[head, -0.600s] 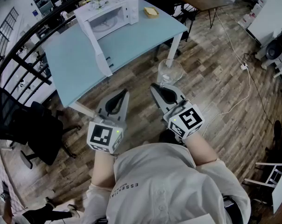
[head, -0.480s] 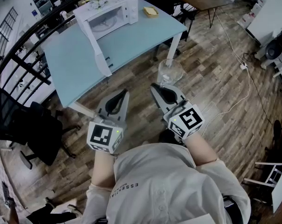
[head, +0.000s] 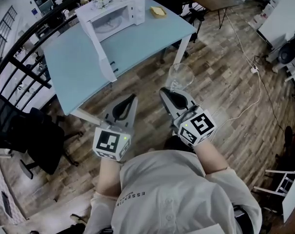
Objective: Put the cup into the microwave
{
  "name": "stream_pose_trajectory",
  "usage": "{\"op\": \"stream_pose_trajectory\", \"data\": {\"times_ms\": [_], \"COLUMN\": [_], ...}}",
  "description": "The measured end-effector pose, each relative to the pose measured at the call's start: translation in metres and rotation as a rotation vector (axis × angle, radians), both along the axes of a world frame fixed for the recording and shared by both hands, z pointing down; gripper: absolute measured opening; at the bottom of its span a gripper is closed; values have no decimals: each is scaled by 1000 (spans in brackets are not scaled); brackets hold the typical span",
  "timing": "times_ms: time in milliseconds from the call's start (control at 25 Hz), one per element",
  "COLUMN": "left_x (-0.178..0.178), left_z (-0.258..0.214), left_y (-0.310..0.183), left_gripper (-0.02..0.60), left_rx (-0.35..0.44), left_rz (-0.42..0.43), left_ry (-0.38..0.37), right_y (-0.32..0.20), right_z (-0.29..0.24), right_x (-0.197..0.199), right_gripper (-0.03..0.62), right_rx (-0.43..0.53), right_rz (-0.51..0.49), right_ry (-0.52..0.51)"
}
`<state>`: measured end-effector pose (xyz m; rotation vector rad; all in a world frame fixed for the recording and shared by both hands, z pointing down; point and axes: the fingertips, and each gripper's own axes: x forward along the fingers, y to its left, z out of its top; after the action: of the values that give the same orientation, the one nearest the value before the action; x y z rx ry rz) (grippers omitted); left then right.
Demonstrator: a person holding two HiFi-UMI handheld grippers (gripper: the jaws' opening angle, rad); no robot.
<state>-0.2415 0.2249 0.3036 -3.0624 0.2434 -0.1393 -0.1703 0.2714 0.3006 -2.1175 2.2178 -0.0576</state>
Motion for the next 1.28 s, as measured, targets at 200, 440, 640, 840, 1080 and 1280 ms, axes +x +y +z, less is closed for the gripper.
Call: {"op": "stream_pose_trajectory", "data": {"times_ms": [200,440,640,840,1080,1280], "left_x": [14,50,96,151,229,274], "left_z": [7,19,26,29,26,26], "left_y": [-22,-50,-85,-121,-160,-188], "left_gripper": [2,2,2,2,2,2], "left_rx": [-14,-16,-23,-56,-74,-78], "left_rz": [-18,-63,-147,-260,-373,-464], "left_ry": [-3,-18,-24,-45,-54,-47], "right_y": [-19,-54,-94,-139,-183,-216], "right_z": [9,17,23,22,19,22], "right_x": [18,59,109,166,242,291], "right_gripper": [23,23,23,23,23,23], "right_rx": [-19,-23,-28,-34,-55,-68], "right_rz": [-11,-70,-151,-279,-399,-483], "right_ry": [-3,0,11,6,28,29]}}
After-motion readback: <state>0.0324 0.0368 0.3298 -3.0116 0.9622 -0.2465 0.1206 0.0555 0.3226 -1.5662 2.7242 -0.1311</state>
